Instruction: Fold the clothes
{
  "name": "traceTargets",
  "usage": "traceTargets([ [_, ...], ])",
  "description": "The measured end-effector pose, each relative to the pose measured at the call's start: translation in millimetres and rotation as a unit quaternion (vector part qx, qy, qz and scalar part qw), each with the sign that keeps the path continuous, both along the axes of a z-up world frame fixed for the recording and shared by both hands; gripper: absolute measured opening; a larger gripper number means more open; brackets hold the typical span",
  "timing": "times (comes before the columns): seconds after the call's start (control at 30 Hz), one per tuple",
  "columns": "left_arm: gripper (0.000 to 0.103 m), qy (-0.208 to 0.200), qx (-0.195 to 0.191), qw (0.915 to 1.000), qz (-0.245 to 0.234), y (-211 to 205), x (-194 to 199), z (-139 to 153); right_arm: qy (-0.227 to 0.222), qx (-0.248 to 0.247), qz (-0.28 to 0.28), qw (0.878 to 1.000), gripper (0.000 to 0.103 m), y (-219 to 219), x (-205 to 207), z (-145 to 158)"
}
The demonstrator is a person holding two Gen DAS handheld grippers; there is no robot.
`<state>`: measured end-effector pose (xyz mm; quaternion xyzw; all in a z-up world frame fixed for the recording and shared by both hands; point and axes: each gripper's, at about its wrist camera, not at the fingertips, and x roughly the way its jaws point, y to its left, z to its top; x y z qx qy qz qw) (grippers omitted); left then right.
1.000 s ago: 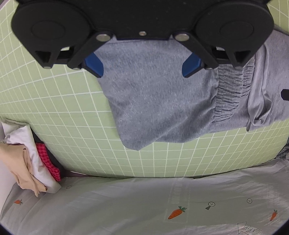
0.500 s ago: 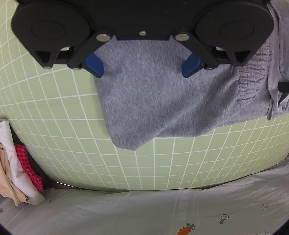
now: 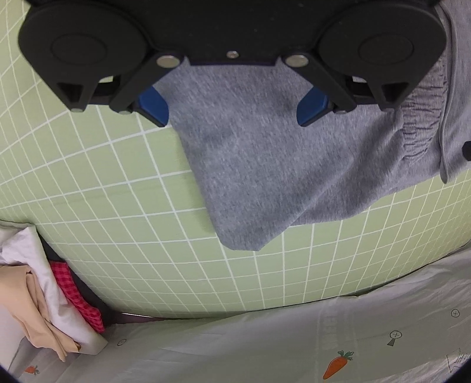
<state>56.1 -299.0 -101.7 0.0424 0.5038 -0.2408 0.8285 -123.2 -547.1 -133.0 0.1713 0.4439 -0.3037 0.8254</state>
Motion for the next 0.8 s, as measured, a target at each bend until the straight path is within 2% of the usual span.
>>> traceTargets([
  [0.07,0.089,0.002,0.025,0.9984,0.050,25.2,5.1,-1.4,-0.002,-0.003,0.015,1.000,0.101,5.1,0.6,3.2],
  [0.17,0.089,0.019,0.047,0.9937,0.100,59.2,3.8,-7.2,-0.002,-0.011,0.042,0.999,0.101,17.3,1.7,8.3],
  [0.37,0.089,0.057,0.079,0.9783,0.183,123.1,-2.8,-19.6,0.002,-0.025,0.081,0.996,0.101,44.4,-5.6,16.8],
  [0.6,0.088,0.082,0.051,0.9818,0.163,134.9,-15.5,-30.8,0.017,-0.029,0.066,0.997,0.101,62.5,-24.9,18.9],
  [0.67,0.082,0.083,0.050,0.9843,0.147,131.7,-16.9,-31.6,0.018,-0.027,0.049,0.998,0.101,64.8,-29.6,18.7],
  [0.73,0.063,0.082,0.051,0.9861,0.136,130.5,-17.4,-32.5,0.017,-0.023,0.034,0.999,0.101,67.2,-33.3,18.3],
  [0.8,0.053,0.084,0.045,0.9883,0.119,130.4,-16.2,-33.4,0.016,-0.021,0.024,0.999,0.101,71.4,-36.4,17.4],
])
